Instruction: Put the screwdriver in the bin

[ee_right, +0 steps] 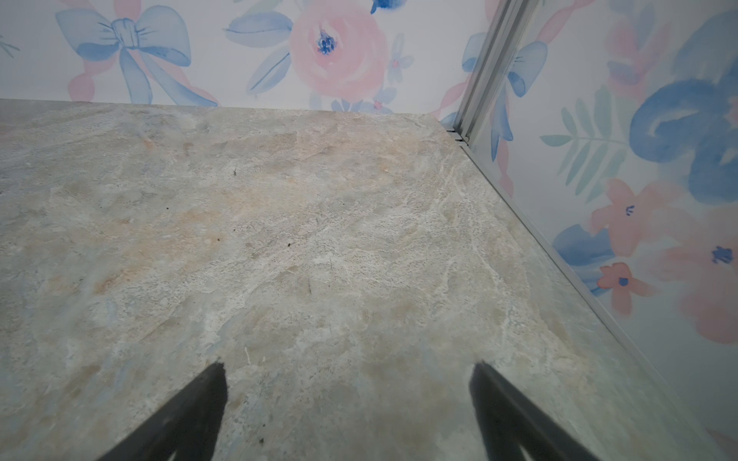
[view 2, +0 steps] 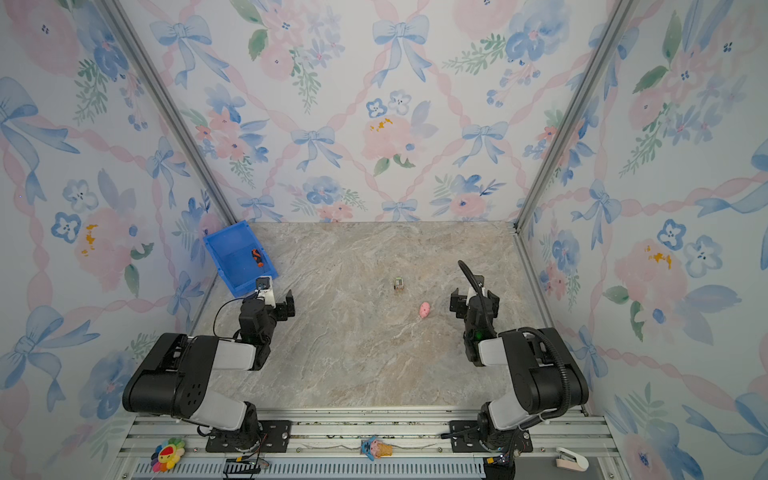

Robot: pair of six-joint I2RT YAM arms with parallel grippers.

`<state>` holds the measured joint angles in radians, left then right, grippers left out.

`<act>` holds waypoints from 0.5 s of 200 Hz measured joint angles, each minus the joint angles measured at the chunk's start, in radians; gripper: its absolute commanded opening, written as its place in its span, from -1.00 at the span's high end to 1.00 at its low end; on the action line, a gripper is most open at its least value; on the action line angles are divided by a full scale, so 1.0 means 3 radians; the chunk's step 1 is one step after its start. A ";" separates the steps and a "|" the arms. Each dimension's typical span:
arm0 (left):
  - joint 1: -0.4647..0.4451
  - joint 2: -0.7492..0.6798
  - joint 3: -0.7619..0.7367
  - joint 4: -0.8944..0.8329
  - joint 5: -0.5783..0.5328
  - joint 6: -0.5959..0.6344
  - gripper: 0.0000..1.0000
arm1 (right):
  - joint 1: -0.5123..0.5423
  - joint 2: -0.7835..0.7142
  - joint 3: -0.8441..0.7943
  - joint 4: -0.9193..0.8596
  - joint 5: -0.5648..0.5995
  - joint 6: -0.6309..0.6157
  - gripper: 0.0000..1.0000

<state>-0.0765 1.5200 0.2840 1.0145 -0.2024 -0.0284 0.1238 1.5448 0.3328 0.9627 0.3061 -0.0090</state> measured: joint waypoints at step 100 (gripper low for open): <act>0.0064 0.0117 -0.0106 0.0534 0.0154 0.0000 -0.95 | -0.0106 0.0000 0.0098 -0.0090 -0.0042 0.0028 -0.94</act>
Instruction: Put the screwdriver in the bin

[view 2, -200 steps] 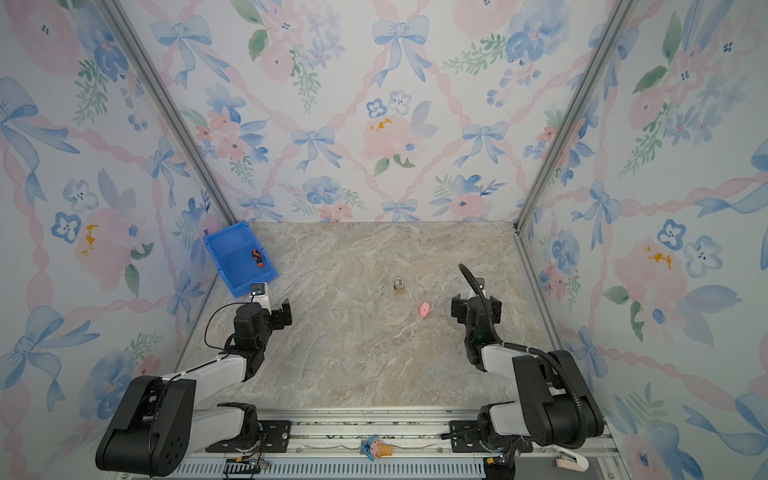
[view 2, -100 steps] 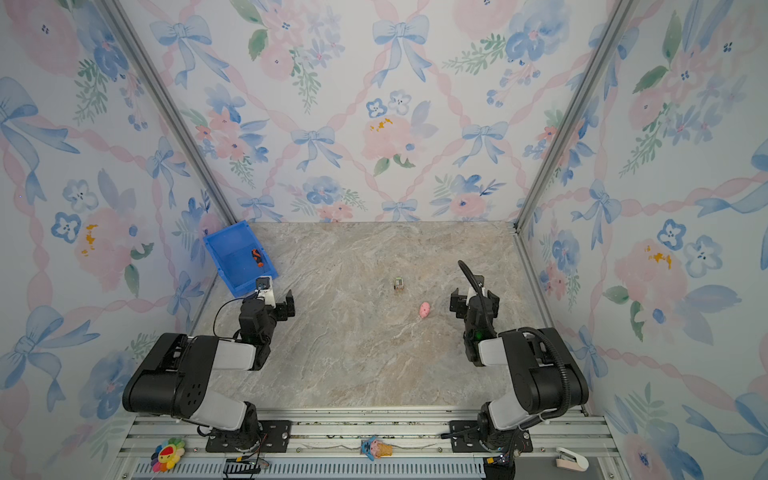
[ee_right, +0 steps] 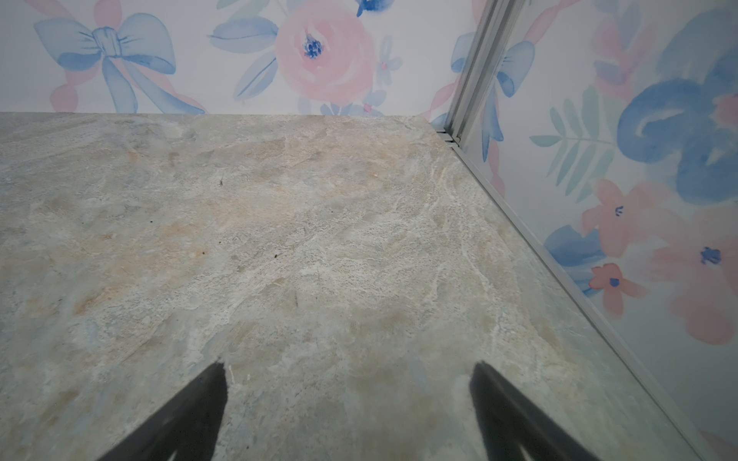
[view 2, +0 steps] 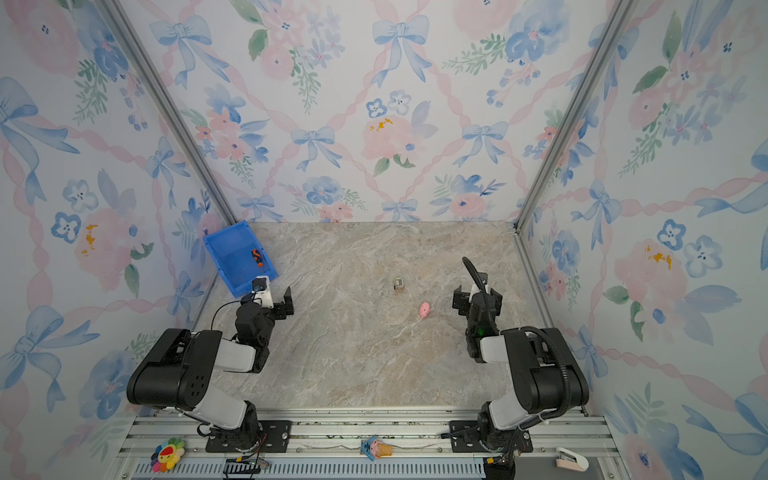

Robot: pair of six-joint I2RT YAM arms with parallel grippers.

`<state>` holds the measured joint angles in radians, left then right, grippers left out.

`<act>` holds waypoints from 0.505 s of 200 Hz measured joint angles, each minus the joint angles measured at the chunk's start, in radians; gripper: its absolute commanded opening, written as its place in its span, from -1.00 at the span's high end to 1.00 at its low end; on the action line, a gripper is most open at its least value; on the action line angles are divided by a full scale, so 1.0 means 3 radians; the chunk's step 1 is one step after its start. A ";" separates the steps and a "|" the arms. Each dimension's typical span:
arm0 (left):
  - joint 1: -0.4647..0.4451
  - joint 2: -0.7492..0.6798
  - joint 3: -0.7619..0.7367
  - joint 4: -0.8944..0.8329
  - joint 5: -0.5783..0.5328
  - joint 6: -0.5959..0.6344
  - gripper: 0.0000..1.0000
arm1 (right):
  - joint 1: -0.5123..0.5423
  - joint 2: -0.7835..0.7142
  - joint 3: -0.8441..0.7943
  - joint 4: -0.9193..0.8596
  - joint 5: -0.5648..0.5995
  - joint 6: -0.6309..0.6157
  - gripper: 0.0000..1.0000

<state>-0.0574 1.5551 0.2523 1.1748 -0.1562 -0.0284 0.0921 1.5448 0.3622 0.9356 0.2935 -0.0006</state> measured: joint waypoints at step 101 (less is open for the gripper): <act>0.0000 0.0000 0.0000 0.0023 0.0001 0.0000 -0.95 | 0.0000 0.0000 0.0001 -0.0001 -0.0006 0.0001 -0.94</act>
